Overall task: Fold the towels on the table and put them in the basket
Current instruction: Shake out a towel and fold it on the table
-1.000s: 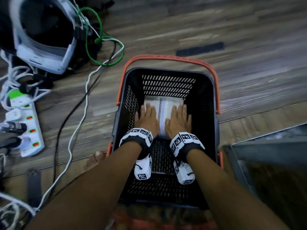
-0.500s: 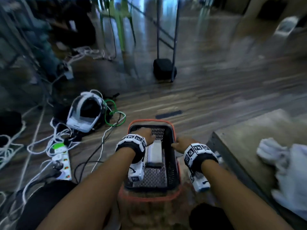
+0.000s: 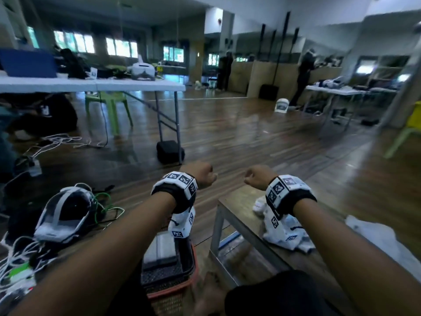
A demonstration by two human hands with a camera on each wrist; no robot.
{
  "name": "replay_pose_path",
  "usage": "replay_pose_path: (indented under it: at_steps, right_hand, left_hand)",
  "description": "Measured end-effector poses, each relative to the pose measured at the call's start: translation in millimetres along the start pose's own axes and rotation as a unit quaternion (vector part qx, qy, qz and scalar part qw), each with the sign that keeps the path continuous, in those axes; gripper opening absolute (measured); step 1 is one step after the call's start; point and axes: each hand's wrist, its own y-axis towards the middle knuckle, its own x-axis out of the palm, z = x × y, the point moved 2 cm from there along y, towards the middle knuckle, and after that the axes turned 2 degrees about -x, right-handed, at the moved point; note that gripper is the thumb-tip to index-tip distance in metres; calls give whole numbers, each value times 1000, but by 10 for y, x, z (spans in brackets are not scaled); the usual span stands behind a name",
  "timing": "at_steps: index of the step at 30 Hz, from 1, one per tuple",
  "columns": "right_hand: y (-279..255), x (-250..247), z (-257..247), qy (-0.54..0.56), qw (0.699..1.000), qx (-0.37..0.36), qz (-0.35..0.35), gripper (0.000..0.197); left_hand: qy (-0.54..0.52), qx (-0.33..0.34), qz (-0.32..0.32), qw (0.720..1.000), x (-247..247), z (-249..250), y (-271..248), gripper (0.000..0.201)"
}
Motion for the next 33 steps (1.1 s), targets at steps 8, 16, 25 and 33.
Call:
replay_pose_path:
  at_steps: [8,16,25,33]
  right_hand:
    - [-841,-220,555,24,996,84,28,34]
    - [-1261,-120,1111,59,985,157,35,28]
    - [-1214,278,1567,74,981,181,13,26]
    - [-926,1061,1740,96,988,121,-12,32]
  left_hand:
    - [1,102,-7,995,16,762,-27,38]
    - [-24,167,-29,985,320,1172,1,40]
    - [-70,198,-88,974,987,1427,260,38]
    - [-86,261,-107,956,1808,1531,366,30]
